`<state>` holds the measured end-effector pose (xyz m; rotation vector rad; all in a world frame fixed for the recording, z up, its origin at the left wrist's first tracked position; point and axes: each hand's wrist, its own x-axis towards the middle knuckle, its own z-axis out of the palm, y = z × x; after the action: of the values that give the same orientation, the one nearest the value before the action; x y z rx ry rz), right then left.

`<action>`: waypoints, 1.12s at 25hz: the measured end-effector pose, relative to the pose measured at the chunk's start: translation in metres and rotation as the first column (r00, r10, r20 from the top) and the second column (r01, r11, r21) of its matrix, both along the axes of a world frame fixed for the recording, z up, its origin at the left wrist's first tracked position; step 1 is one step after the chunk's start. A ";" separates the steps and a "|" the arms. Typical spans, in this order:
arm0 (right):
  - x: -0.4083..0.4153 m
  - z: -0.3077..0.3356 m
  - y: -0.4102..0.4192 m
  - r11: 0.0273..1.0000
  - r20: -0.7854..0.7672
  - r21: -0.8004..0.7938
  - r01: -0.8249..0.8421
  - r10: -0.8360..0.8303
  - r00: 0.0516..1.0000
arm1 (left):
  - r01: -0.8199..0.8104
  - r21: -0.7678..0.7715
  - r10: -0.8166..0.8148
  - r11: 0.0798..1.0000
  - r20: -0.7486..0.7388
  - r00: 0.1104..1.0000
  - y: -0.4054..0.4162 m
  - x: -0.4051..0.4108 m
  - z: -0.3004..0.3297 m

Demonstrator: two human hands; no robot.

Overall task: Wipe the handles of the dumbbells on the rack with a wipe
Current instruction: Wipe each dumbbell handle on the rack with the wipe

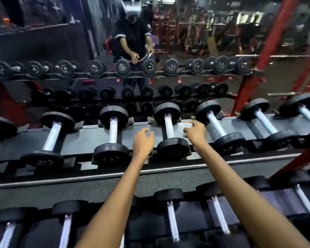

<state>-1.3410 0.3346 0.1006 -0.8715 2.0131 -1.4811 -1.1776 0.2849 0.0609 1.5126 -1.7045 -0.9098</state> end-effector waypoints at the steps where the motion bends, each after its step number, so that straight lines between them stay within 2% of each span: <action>1: -0.014 -0.005 -0.003 1.000 0.014 0.010 -0.029 0.029 0.999 | -0.025 -0.014 0.025 1.000 0.035 0.999 -0.005 -0.010 -0.007; 6: -0.062 -0.035 -0.020 0.977 0.120 0.069 -0.201 0.192 0.974 | -0.138 -0.076 0.149 0.987 0.171 0.974 -0.035 -0.036 -0.038; 10: -0.076 -0.054 -0.034 0.961 0.180 0.077 -0.264 0.247 0.952 | -0.085 -0.125 0.124 0.988 0.341 0.932 -0.054 -0.040 -0.064; 14: -0.081 -0.064 -0.045 0.940 0.208 0.103 -0.324 0.298 0.932 | -0.025 -0.141 0.086 0.990 0.450 0.889 -0.082 -0.035 -0.073; 18: -0.086 -0.073 -0.056 0.905 0.246 0.111 -0.410 0.375 0.894 | 0.078 -0.213 0.075 0.974 0.628 0.775 -0.095 -0.034 -0.087; 21: -0.093 -0.071 -0.063 0.801 0.239 0.204 -0.563 0.517 0.822 | 0.155 -0.260 0.063 0.953 0.671 0.739 -0.096 -0.032 -0.092; 24: -0.088 -0.072 -0.070 0.686 0.296 0.289 -0.668 0.600 0.743 | 0.140 -0.273 0.078 0.952 0.657 0.750 -0.098 -0.031 -0.091; 26: -0.079 -0.078 -0.072 0.578 0.411 0.260 -0.774 0.659 0.630 | 0.130 -0.265 0.074 0.955 0.640 0.765 -0.100 -0.031 -0.090; 28: -0.085 -0.078 -0.069 0.512 0.474 0.224 -0.829 0.686 0.551 | 0.123 -0.261 0.070 0.958 0.623 0.779 -0.099 -0.030 -0.091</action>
<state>-1.4259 0.2654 0.0227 -1.0425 1.2884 -0.5636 -1.2079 0.1858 -0.0299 1.6947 -2.2094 -0.1206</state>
